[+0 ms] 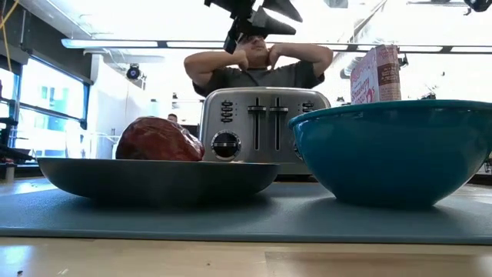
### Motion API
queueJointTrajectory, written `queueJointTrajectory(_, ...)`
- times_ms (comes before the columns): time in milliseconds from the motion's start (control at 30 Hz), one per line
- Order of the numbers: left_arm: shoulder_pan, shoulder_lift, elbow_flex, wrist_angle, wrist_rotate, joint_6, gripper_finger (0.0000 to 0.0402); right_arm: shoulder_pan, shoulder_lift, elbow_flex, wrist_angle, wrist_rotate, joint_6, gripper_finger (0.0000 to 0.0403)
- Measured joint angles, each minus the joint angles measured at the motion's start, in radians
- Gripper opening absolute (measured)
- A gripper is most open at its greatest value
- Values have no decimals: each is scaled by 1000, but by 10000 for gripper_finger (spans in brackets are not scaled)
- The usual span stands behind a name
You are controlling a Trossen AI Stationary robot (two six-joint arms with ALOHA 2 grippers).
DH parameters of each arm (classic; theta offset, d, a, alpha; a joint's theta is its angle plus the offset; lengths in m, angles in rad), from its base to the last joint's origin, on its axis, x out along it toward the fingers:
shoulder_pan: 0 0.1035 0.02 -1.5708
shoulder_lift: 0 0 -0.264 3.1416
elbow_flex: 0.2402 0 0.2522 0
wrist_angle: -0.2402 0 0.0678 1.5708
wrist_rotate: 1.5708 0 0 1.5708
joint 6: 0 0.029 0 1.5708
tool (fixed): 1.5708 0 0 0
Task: Arrange a breakfast setting
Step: Put the spoon on the table to the right of the blue bowl
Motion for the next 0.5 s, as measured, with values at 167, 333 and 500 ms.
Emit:
queueJointTrajectory(167, 14, 0, 0, 1, -2, 0, 90, 0, 144, 87, -250, -159, 120, 195)
queueJointTrajectory(333, 22, 0, 0, 5, -4, -3, 90, 0, 249, 103, -421, -315, 219, 186)
queueJointTrajectory(500, 28, 0, 0, 4, 4, -2, 90, 0, 284, 69, -448, -369, 274, 177)
